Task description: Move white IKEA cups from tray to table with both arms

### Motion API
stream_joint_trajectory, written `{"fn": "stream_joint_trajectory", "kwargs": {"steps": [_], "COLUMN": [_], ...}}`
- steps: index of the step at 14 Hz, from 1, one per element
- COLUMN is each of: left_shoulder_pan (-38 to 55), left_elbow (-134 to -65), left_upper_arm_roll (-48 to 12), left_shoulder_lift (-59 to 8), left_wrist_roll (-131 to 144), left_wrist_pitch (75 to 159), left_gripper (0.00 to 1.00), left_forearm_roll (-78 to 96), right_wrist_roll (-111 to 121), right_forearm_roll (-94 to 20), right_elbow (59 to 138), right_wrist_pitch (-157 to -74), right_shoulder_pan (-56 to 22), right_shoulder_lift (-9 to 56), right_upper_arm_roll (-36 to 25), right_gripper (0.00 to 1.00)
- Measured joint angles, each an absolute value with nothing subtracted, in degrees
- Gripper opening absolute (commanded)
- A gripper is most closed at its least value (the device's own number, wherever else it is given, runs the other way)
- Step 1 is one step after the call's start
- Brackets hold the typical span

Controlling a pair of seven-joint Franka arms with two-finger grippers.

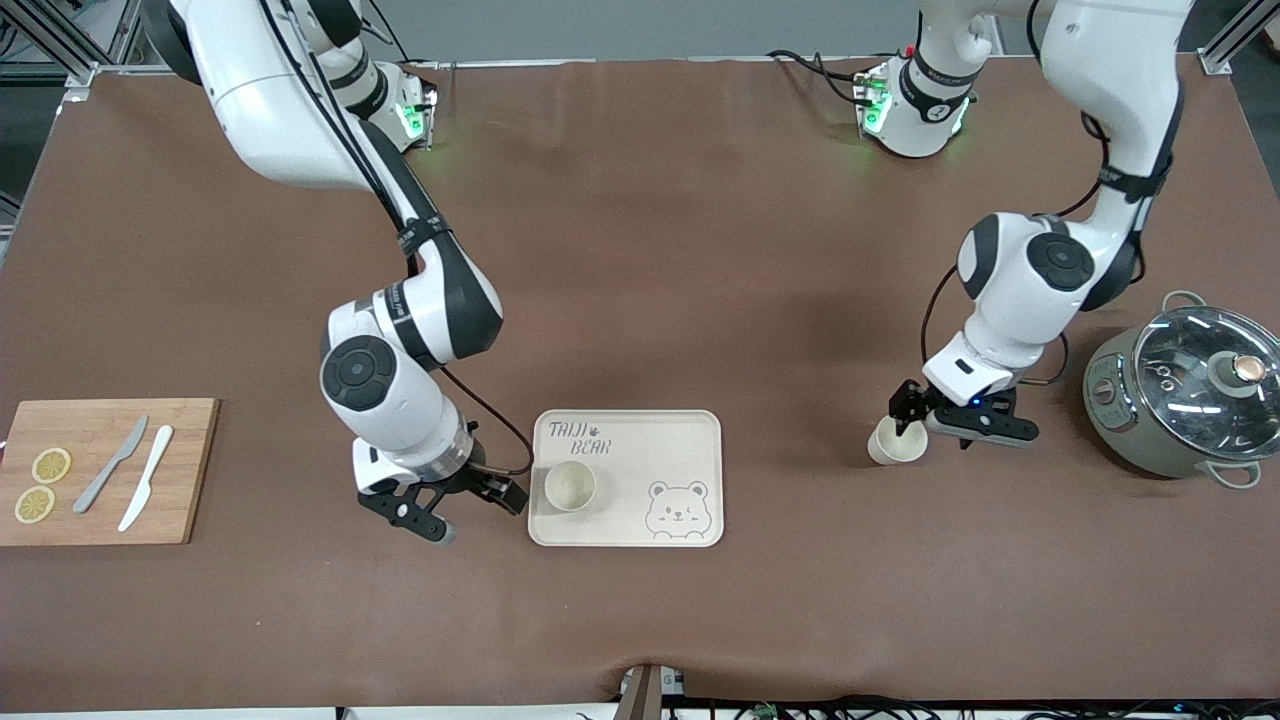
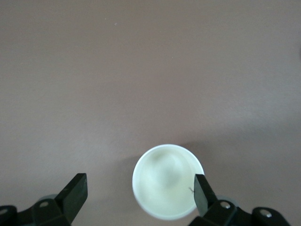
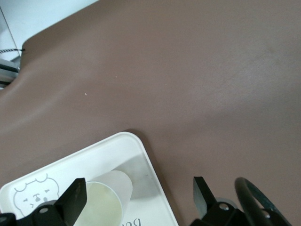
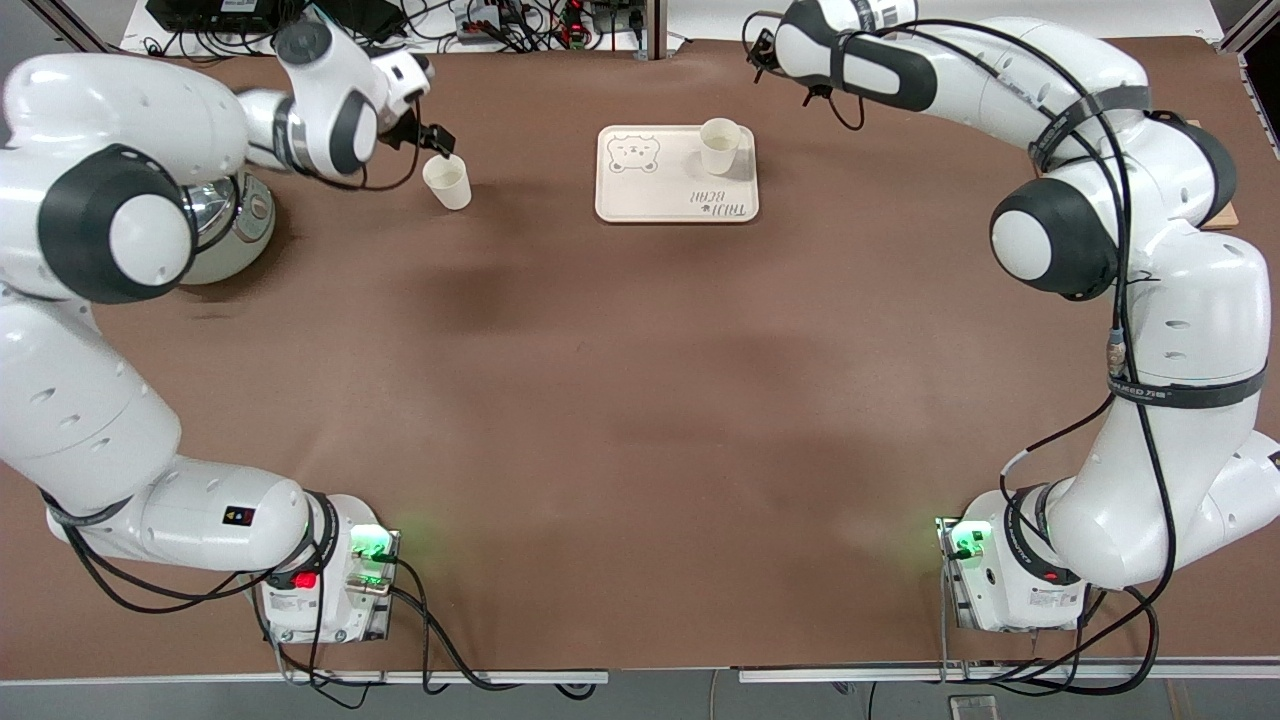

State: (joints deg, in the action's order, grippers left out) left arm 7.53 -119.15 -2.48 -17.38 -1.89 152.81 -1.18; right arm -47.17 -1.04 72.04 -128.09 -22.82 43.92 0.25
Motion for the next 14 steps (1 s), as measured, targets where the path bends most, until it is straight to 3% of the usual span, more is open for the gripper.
{"fn": "stream_joint_trajectory", "kwargs": {"steps": [3,5,7,14], "left_shoulder_pan": [7.6,7.6,7.7,7.4], "left_elbow": [-106.3,-97.7,-93.4,-89.4], "left_upper_arm_roll": [-2.5,-2.5,-2.6,-2.6], "left_shoulder_lift": [-14.8,-15.0,-15.3,-12.4], "left_wrist_roll": [-1.7,0.3,3.5,4.8], "left_wrist_pitch": [129.2,118.1,113.5,104.3], "left_gripper": [1.0,1.0,1.0,1.0], "left_forearm_roll": [0.0,1.7,2.0,2.0], "right_wrist_roll": [-47.2,-47.2,-47.2,-48.4], "right_forearm_roll": [-0.2,0.2,0.2,1.3], "right_elbow": [71.8,71.8,71.8,71.8], "right_wrist_pitch": [-128.2,-128.2,-128.2,-128.2], "right_shoulder_pan": [-23.5,-23.8,-24.4,-26.6], "right_shoulder_lift": [44.7,45.0,45.4,47.1], "right_upper_arm_roll": [0.2,0.2,0.2,0.2], "right_gripper": [1.0,1.0,1.0,1.0]}}
